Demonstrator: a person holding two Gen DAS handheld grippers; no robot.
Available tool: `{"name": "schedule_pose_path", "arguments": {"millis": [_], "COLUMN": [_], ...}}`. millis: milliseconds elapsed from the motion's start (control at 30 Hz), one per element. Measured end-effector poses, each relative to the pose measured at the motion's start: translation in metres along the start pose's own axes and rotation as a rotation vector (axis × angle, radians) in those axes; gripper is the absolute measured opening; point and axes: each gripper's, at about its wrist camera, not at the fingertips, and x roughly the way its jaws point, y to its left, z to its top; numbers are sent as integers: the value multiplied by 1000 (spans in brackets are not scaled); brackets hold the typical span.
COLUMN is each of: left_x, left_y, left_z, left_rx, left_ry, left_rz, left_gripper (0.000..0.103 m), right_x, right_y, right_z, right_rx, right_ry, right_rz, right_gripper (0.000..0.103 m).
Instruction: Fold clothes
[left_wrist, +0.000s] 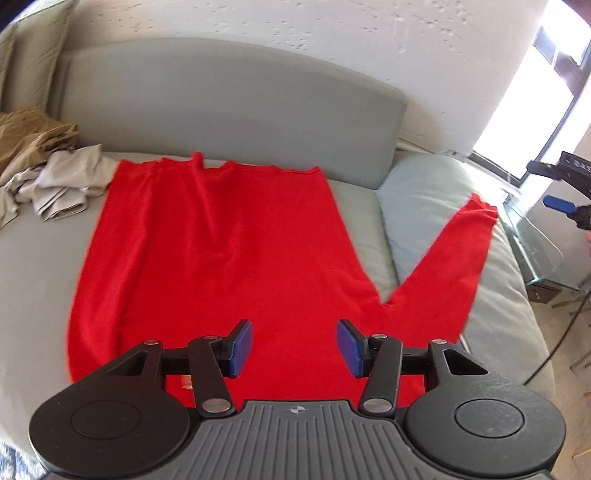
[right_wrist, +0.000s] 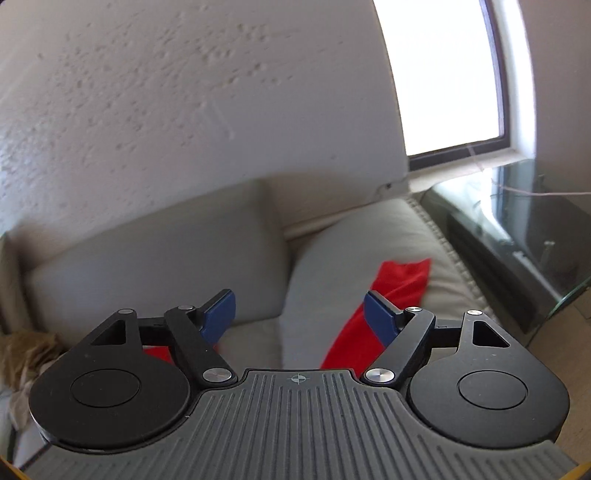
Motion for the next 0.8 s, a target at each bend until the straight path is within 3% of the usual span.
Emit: {"name": "schedule_pose_path", "arguments": {"millis": [167,300,400,433,467,533,600,667,733,800], "left_x": [-18,-15,-1,5,13,27,35,27,10,-7], "left_y": [41,57,75,82,88,90,88,93,108,125], "left_z": [-21,-36,-41,-40,-38,-29,-16,2,21,37], "left_rx": [-113,-90,-107,-126,-137,-125,-100,-101,-114,-129], "left_ry": [15,34,54,63,66,81,87,40,-17,-71], "left_rz": [122,191,219,217,204,156,111,101,100,92], "left_gripper": [51,59,55,49,33,15,14,19,21,31], "right_x": [-11,-17,-16,-13,-10,-2,1,-3,-11,-23], "right_y": [66,104,122,125,128,132,139,149,156,163], "right_z": [-57,-109,-154,-168,-181,-204,-216,-216,-203,-183], "right_rx": [-58,-115,-153,-153,-153,-144,-154,-175,-191,-202], "right_ry": [247,391,461,489,517,568,602,603,581,522], "right_rz": [181,247,256,255,255,271,262,269,289,305], "right_gripper": [79,79,79,77,72,32,26,26,26,29]}}
